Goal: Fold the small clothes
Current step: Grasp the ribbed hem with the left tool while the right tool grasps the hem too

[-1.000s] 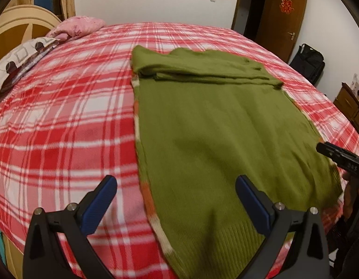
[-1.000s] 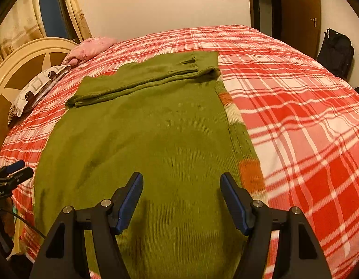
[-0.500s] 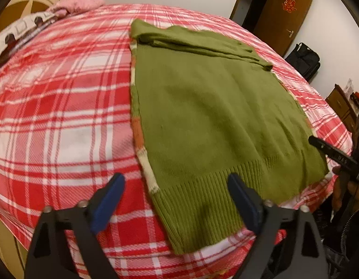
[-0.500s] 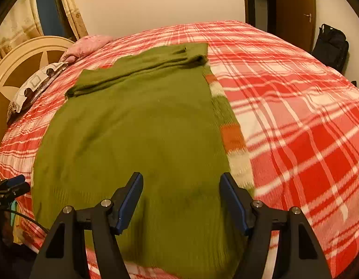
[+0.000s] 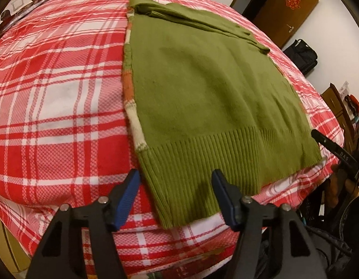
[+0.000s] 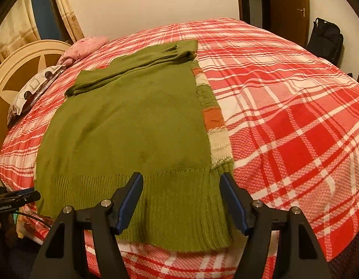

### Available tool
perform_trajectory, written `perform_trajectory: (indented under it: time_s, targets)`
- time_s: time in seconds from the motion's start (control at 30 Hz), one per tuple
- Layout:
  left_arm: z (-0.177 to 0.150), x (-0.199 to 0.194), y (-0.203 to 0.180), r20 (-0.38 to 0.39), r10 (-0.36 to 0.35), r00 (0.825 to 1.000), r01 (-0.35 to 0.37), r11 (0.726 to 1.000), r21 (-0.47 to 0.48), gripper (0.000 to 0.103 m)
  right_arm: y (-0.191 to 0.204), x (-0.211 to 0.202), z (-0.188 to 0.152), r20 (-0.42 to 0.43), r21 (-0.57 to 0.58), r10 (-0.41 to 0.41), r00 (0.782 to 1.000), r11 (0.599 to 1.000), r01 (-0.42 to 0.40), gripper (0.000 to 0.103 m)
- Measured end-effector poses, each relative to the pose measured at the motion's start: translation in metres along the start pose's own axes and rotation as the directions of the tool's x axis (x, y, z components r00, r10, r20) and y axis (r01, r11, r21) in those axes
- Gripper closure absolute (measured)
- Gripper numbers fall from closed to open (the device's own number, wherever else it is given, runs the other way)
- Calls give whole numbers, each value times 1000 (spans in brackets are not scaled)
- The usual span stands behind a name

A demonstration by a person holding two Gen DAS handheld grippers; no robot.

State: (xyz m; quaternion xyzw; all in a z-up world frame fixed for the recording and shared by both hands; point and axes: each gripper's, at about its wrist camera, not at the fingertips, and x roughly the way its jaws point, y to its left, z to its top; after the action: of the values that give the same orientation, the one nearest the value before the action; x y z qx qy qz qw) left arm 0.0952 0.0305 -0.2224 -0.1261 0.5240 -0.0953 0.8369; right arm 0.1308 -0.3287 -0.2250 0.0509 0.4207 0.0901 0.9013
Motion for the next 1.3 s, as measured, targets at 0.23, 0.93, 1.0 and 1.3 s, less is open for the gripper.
perform_trajectory:
  time_s: [0.23,0.93,1.0,1.3]
  targets:
    - [-7,-1,1,-14,-19,1000,19,1000,5,56,-21,-15,-12,-2,52,-27,1000,998,28,34]
    - [-7,-2,10,-10,-95,995,95,995,-4,90,-34,-10,-24,-39,109,75,996,992,-70,90]
    - [-7,-3,8,-5,-95,995,95,995,9,90,-31,-10,-24,-38,97,73,997,993,-69,92]
    - [-7,3,15,-17,-128,992,127,991,-32,84,-41,-7,-23,-35,154,119,992,982,-112,91]
